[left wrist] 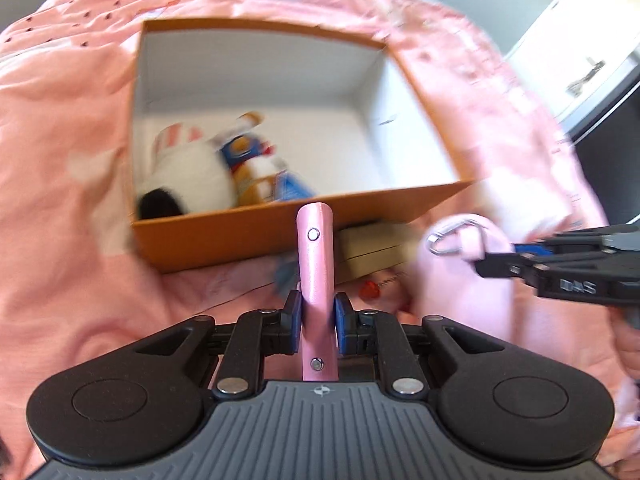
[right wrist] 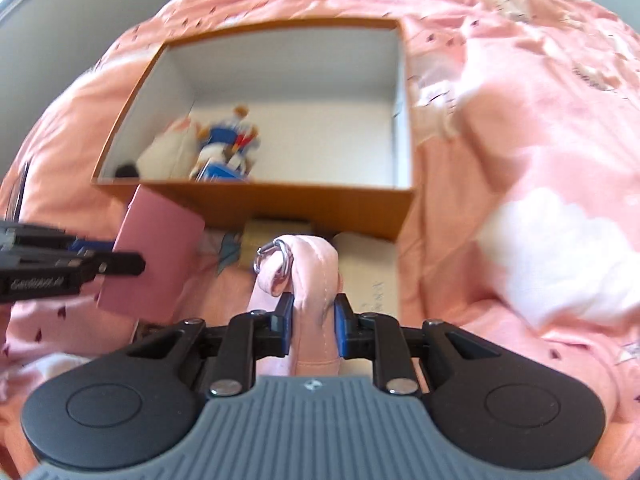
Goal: Organize objects
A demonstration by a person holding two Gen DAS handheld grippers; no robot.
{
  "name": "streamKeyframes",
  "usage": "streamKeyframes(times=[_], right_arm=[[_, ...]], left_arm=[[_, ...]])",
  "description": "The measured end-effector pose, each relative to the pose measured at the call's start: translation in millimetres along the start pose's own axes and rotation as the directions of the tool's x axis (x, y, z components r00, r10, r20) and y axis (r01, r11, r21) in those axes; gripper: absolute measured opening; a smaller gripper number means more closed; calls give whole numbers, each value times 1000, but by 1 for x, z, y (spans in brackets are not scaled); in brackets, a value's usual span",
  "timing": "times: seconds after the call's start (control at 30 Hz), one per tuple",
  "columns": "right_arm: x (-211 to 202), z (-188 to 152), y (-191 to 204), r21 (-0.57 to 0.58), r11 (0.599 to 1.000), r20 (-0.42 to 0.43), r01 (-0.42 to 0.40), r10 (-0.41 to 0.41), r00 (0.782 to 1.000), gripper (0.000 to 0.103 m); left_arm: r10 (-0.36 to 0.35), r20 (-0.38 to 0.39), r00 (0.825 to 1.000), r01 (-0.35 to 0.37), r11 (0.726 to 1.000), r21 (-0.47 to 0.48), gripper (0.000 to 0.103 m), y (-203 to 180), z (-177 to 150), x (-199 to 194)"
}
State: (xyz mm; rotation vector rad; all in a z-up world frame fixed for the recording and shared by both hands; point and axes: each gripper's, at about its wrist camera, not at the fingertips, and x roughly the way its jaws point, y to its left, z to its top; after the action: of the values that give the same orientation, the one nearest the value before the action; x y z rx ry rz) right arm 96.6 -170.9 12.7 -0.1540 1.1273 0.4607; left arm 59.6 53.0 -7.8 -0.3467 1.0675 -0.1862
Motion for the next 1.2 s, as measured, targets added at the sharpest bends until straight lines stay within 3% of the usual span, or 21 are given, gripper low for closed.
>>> streamKeyframes(times=[0.23,0.37,0.47,0.53,0.63,0.77,0.83,0.93,1.0,1.2], right_arm=[[-23,10,0,-101,978,89,184,-176,980,23],[-8,9,9,-215,917,113,336,-318,941,24],[8,6,16,-266,889,116,372,-353,928,25],[13,8,18,-252,910,95,330,-316,944,26],[17,11,17,-180,967,29,178,-176,984,27],[29,17,3,-24,999,-24,26,-26,999,31],[34,18,-8,83,991,-44,-101,105,993,30],[43,17,-20,216,943,-86,-255,278,957,26],[46,14,-20,234,930,-89,-283,311,946,25],[9,6,-29,208,949,2,-238,243,970,29]], left_arm=[[-97,29,995,96,995,34,19,-30,9,3],[-116,34,993,115,993,25,19,-35,10,14],[-117,23,993,117,993,8,18,-33,9,21],[-116,19,993,116,993,-1,18,-30,8,25],[-116,15,993,117,993,-16,19,-25,4,28],[-119,-6,993,119,992,-38,18,-18,-2,32],[-131,-27,991,129,989,-67,18,-13,-5,36],[-150,-41,988,146,984,-103,18,-6,-9,38],[-151,-40,988,146,984,-106,18,-6,-10,37],[-151,-45,987,146,983,-110,18,-6,-11,35]])
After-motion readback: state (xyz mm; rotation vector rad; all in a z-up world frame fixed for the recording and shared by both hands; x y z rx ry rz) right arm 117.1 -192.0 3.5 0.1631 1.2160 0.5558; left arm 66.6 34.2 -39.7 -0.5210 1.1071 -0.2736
